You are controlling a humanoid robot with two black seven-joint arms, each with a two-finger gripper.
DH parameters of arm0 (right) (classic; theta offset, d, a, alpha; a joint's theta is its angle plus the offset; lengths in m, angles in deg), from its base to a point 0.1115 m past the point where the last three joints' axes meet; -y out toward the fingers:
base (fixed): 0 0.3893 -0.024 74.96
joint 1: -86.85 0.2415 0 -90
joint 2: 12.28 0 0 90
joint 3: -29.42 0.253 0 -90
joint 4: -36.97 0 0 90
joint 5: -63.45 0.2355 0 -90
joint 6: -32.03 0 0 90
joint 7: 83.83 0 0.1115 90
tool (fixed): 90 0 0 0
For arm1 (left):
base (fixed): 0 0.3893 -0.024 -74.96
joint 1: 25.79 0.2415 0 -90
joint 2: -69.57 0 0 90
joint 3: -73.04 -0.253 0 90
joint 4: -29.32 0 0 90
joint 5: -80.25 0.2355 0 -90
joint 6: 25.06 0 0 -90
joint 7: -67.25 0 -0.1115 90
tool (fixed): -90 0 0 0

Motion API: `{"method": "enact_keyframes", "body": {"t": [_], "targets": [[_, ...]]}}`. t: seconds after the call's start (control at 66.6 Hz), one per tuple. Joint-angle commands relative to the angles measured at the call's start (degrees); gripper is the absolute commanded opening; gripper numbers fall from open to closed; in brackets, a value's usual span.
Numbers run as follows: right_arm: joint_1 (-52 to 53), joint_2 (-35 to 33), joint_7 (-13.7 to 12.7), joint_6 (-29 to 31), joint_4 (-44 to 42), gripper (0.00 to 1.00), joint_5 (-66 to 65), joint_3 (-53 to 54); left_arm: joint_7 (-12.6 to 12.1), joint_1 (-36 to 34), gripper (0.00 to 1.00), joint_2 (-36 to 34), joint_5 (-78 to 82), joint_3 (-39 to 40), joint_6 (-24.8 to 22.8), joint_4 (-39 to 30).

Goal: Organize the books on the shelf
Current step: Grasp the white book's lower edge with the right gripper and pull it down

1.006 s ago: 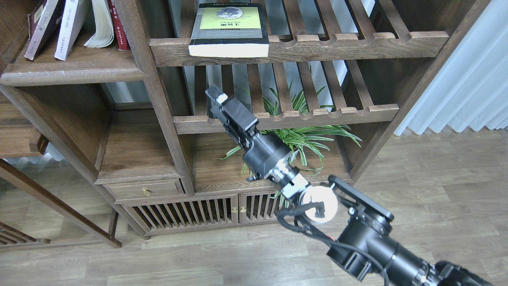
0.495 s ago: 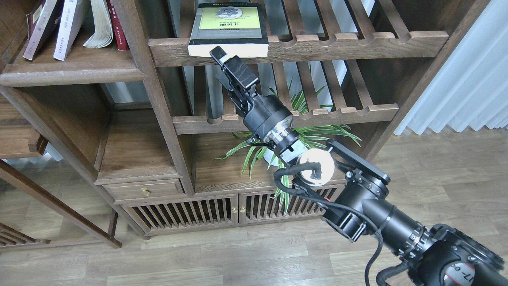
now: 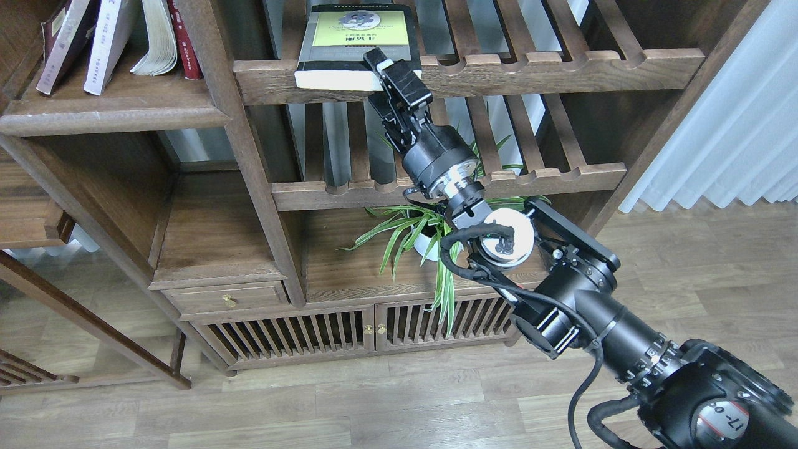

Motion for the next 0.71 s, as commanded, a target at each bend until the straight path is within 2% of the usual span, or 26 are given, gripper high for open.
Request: {"method": "enact_keyframes", "body": {"t": [0.0,0.03,0.21,0.33,0.375,0.495,0.6,0.691], "targets": [[-0.35,0.01,0.38,3.83,0.40,0.10,0.06,-0.25,0.01,-0.08,0.67,0.00,0.00,0.02,0.00,0.04],[-0.44,0.01,0.38,5.33,0.49,0.05,-0.03,-0.69,0.01,-0.08,0.67,0.00,0.00,0.02,0.00,0.04],[-0.96,0.01,-0.06,8.93,3.38,0.05,-0.29,-4.21,0.01,-1.75,0.67,0.00,0.00,-0.07,0.00,0.31],[-3.86,0.01,-0.24,11.57,8.83,0.04,-0.56,-4.74,-0.08,-6.93,0.67,0.00,-1.05,-0.86,0.00,0.31],[-6.41,0.01,-0.77,13.15,12.18,0.04,-1.08,-4.74,-0.08,-11.15,0.67,0.00,-1.49,-1.82,0.00,0.39],[-10.80,0.01,-1.56,18.07,14.81,0.04,-2.40,-4.83,0.10,-14.84,0.67,0.00,-3.24,-6.13,0.00,0.31],[-15.28,0.01,-3.58,23.93,15.61,0.04,-3.90,-6.23,0.36,-15.02,0.67,0.00,-6.41,-12.98,0.00,-0.04],[-18.71,-5.52,-4.72,23.93,15.87,0.03,-5.21,-9.21,0.36,-15.02,0.66,-2.19,-11.50,-19.13,0.00,-0.66]]}}
